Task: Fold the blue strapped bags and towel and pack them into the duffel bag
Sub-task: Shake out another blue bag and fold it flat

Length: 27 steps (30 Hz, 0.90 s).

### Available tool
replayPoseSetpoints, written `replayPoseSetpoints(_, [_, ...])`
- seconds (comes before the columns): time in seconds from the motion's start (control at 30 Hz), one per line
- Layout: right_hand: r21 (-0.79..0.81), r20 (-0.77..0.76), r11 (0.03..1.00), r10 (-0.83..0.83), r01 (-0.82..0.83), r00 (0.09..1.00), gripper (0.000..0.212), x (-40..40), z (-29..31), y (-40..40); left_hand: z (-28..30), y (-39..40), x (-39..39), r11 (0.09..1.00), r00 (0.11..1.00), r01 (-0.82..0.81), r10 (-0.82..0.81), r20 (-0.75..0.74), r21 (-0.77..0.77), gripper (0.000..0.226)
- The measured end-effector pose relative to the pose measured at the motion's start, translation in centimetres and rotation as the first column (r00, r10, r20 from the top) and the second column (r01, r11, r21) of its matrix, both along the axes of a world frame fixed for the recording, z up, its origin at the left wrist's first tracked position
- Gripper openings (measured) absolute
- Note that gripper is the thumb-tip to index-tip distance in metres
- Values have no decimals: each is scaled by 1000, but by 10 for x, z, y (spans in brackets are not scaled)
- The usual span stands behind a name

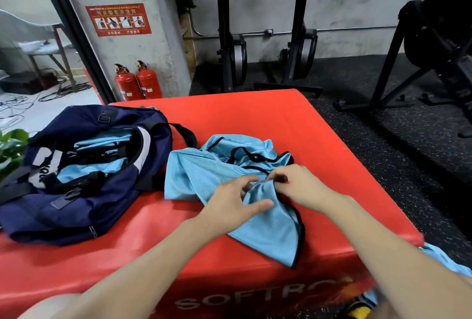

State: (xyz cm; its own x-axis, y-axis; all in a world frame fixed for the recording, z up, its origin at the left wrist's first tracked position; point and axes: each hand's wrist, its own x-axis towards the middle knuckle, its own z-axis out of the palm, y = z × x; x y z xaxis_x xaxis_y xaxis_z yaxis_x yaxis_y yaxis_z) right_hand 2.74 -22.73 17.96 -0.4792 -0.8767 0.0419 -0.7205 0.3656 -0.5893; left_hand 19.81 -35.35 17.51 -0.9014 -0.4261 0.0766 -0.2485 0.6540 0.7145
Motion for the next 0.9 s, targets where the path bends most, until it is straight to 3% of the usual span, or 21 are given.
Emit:
replayPoseSetpoints(0.1, [-200, 173, 979, -4, 39, 985, 16, 12, 15, -3, 6, 10, -3, 981, 997, -66, 56, 57, 183, 109])
replayPoseSetpoints(0.2, [-263, 273, 964, 32, 43, 961, 10, 23, 27, -5, 11, 12, -8, 897, 996, -90, 88, 25, 433, 115])
replayPoseSetpoints(0.27, [-272, 307, 961, 39, 48, 951, 9, 26, 30, -7, 13, 10, -10, 866, 995, -53, 90, -50, 497, 92])
replayPoseSetpoints(0.37, [-308, 372, 950, 67, 55, 926, 3, 25, 35, -11, 17, 7, -10, 902, 977, -53, 135, -163, 429, 46])
replayPoseSetpoints(0.43, [-341, 400, 938, 86, 61, 913, 4, 20, 38, -11, 20, 2, -7, 897, 964, -74, 177, -200, 436, 32])
replayPoseSetpoints(0.63, [-354, 510, 929, 90, 113, 856, 18, 5, 46, -10, 32, -12, 5, 794, 953, -9, 190, -234, 607, 29])
replayPoseSetpoints(0.77, [-357, 560, 916, 54, 182, 827, 20, 2, 45, -12, 28, -17, 8, 774, 936, -45, 253, -243, 631, 24])
replayPoseSetpoints(0.9, [-364, 520, 911, 26, 194, 854, 20, 5, 40, -12, 22, -20, 5, 790, 928, -34, 252, -273, 612, 26])
